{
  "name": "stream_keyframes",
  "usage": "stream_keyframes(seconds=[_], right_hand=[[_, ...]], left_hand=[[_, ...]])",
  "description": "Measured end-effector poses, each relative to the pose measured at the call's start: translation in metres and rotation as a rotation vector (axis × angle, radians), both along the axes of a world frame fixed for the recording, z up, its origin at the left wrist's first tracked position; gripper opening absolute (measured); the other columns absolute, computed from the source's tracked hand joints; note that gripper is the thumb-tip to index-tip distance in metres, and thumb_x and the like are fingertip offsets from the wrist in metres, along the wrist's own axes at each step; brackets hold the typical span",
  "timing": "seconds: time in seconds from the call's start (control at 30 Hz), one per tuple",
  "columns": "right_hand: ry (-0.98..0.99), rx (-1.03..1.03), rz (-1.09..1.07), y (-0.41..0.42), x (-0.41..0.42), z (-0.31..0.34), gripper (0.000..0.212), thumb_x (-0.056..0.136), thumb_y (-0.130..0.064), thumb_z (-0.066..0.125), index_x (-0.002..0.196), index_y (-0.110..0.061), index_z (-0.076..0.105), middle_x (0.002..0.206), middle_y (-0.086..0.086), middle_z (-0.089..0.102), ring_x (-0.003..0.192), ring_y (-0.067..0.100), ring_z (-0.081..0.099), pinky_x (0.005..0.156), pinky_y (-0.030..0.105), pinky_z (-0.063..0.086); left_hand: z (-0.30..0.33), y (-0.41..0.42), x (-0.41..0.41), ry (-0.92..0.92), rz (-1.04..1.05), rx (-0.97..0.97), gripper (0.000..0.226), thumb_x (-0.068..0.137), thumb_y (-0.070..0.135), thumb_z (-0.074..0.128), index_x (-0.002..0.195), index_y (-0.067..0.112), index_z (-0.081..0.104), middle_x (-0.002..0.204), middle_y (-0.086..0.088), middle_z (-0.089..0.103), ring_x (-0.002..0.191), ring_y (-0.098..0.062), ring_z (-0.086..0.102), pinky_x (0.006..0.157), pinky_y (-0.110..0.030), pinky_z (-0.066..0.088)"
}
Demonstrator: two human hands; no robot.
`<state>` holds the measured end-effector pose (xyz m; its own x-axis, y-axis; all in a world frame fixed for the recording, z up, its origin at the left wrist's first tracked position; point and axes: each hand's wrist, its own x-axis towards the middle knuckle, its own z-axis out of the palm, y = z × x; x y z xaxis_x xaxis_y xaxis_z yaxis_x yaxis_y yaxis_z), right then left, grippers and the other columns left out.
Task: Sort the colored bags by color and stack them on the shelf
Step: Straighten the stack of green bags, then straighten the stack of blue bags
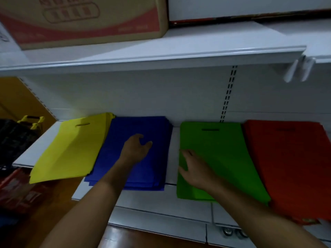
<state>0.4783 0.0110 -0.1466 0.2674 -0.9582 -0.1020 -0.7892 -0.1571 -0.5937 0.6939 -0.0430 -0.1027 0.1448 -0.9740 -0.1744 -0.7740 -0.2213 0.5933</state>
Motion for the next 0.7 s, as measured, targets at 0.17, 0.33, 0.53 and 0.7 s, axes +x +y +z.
stream_keyframes(seconds=[0.17, 0.33, 0.53, 0.7], right_hand=[[-0.063, 0.027, -0.04, -0.009, 0.049, -0.005, 0.064, 0.1, -0.033, 0.047, 0.154, -0.016, 0.018, 0.156, 0.004, 0.025, 0.138, 0.019, 0.033, 0.109, 0.021, 0.024], [-0.12, 0.126, -0.195, -0.018, 0.099, -0.022, 0.067, 0.098, -0.038, 0.05, 0.153, -0.018, 0.018, 0.157, 0.004, 0.022, 0.14, 0.021, 0.03, 0.116, 0.031, 0.026], [-0.027, 0.136, -0.374, -0.024, 0.134, -0.034, 0.064, 0.097, -0.041, 0.049, 0.151, -0.017, 0.023, 0.155, 0.005, 0.023, 0.138, 0.025, 0.03, 0.112, 0.034, 0.03], [-0.022, 0.116, -0.466, -0.024, 0.145, -0.041, 0.061, 0.097, -0.038, 0.05, 0.148, -0.013, 0.026, 0.151, 0.008, 0.028, 0.134, 0.026, 0.033, 0.11, 0.035, 0.034]], left_hand=[[-0.017, -0.02, 0.079, -0.098, 0.071, 0.055, 0.065, 0.093, 0.039, 0.058, 0.141, 0.0, 0.041, 0.144, -0.017, 0.044, 0.129, -0.033, 0.045, 0.101, -0.037, 0.039], [-0.043, -0.048, 0.142, -0.276, -0.035, 0.176, 0.043, 0.093, 0.047, 0.054, 0.098, 0.005, 0.058, 0.103, -0.015, 0.06, 0.11, -0.034, 0.057, 0.09, -0.036, 0.043], [-0.066, -0.07, 0.169, -0.455, -0.255, 0.139, 0.049, 0.095, 0.048, 0.048, 0.12, 0.007, 0.054, 0.126, -0.013, 0.054, 0.125, -0.031, 0.042, 0.106, -0.039, 0.027], [-0.066, -0.079, 0.162, -0.416, -0.301, 0.095, 0.035, 0.094, 0.045, 0.05, 0.09, 0.01, 0.054, 0.108, -0.013, 0.06, 0.114, -0.03, 0.048, 0.098, -0.038, 0.036]])
